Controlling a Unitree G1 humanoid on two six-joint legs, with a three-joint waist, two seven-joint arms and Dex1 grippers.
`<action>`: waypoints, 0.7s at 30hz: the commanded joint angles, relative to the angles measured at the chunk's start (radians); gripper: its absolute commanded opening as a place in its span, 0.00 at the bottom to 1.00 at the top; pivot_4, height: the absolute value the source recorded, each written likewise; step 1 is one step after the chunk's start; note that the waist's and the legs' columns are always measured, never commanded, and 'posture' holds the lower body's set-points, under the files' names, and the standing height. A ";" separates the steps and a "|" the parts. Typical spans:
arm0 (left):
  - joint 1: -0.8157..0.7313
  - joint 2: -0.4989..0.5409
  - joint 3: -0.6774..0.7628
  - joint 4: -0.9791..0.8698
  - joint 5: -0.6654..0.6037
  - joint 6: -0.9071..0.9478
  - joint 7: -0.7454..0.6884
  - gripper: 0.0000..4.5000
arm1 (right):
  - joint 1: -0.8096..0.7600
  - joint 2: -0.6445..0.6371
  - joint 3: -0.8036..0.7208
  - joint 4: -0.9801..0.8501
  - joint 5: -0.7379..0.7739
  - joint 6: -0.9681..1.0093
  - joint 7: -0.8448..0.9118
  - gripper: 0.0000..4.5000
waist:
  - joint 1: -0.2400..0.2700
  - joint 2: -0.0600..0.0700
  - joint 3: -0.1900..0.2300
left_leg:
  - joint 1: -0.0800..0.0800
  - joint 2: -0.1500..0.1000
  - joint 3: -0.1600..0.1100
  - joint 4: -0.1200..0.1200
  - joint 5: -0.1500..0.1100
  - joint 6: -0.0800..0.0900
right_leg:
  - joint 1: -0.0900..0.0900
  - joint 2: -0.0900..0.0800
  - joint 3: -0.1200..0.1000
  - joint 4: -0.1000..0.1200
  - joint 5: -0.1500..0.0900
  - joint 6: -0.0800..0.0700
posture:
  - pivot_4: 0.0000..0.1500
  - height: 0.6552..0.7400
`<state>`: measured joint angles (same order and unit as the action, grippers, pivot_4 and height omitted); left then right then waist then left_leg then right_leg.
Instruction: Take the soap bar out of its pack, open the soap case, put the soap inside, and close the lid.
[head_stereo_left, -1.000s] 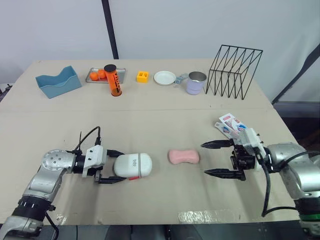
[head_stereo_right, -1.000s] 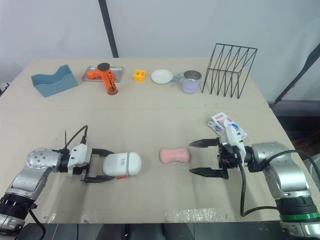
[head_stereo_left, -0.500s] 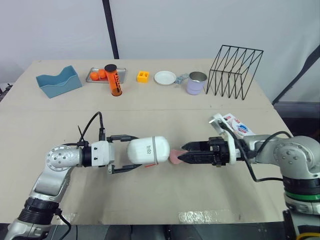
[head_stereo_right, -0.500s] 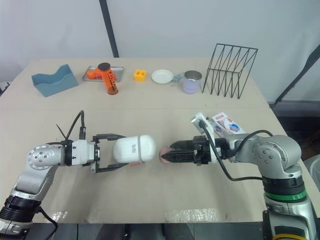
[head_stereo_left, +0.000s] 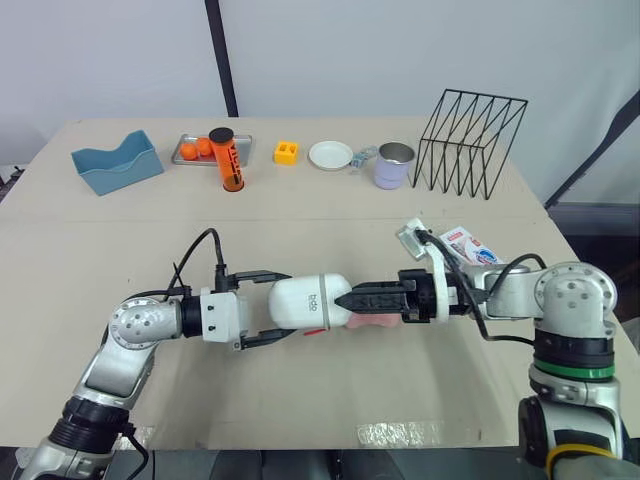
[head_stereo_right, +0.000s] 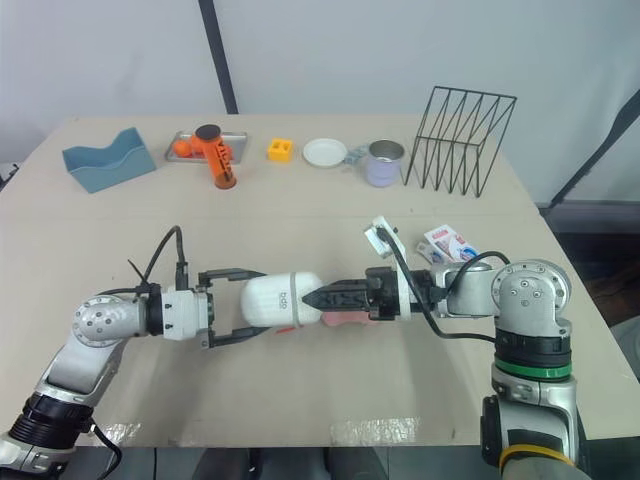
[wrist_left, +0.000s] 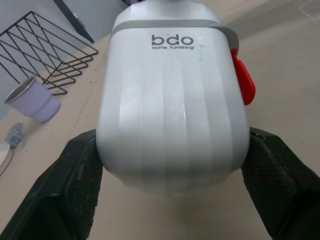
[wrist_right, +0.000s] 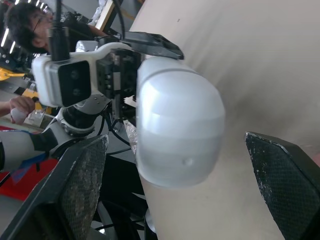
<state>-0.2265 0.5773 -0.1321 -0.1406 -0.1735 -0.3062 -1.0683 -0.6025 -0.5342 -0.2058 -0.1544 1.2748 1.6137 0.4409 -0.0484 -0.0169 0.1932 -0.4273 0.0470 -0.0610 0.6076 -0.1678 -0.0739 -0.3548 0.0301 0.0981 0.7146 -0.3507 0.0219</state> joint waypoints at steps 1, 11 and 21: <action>-0.001 -0.002 -0.005 -0.057 -0.013 0.006 0.023 0.81 | 0.000 0.010 -0.015 -0.011 0.064 0.001 -0.051 1.00 | 0.000 0.000 0.000 | 0.000 0.000 0.000 0.000 0.000 0.000 | 0.000 0.000 0.000 0.000 0.000 0.000 | 1.00 1.00; -0.002 0.008 -0.012 -0.049 -0.011 0.016 0.029 0.79 | 0.020 0.005 -0.012 -0.019 0.170 -0.001 -0.139 0.89 | 0.000 0.000 0.000 | -0.001 0.000 0.000 0.000 0.000 0.000 | 0.000 0.000 0.000 0.000 0.000 0.000 | 1.00 1.00; -0.004 0.015 -0.014 -0.033 -0.005 0.009 0.024 0.79 | 0.026 -0.034 -0.005 -0.002 0.218 -0.015 -0.159 0.89 | 0.000 0.000 0.000 | -0.001 0.000 0.000 0.000 0.000 0.000 | -0.001 0.000 0.000 0.000 0.000 0.000 | 1.00 1.00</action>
<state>-0.2266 0.5785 -0.1518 -0.1630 -0.1741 -0.2830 -1.0477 -0.5697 -0.5526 -0.2018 -0.1534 1.4453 1.6143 0.2851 -0.0484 -0.0169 0.1932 -0.4288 0.0471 -0.0610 0.6076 -0.1679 -0.0737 -0.3563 0.0303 0.0983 0.7142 -0.3509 0.0224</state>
